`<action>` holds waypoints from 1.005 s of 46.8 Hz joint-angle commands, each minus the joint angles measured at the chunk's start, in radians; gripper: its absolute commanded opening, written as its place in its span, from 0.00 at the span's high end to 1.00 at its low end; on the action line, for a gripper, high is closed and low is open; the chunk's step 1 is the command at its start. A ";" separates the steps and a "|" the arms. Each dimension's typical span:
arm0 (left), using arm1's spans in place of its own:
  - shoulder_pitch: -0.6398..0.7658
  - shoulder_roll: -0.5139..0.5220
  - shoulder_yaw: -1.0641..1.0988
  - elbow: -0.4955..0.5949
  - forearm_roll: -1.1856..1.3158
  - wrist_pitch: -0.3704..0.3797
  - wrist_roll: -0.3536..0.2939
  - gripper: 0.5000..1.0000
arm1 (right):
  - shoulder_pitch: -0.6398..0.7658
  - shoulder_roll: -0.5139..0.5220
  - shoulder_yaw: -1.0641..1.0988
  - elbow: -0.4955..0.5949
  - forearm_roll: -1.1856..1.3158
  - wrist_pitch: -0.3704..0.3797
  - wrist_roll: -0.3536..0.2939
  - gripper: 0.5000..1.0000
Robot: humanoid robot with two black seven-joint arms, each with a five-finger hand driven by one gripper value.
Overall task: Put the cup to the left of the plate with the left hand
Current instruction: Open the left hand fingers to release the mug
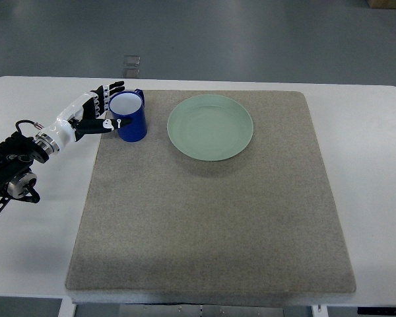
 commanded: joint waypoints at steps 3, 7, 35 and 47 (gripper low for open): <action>0.002 0.001 0.000 -0.002 -0.001 0.000 0.000 0.07 | 0.000 0.000 0.000 0.000 0.000 0.000 0.000 0.14; 0.002 0.002 -0.001 -0.002 -0.003 -0.001 0.000 0.03 | 0.000 0.000 -0.001 0.000 0.000 0.000 0.000 0.14; 0.003 0.066 -0.017 -0.095 -0.006 -0.020 0.000 0.01 | 0.000 0.000 0.000 0.000 0.000 0.000 0.000 0.14; 0.002 0.111 -0.072 -0.151 -0.021 -0.028 0.000 0.01 | 0.000 0.000 0.000 0.000 0.000 -0.001 0.000 0.14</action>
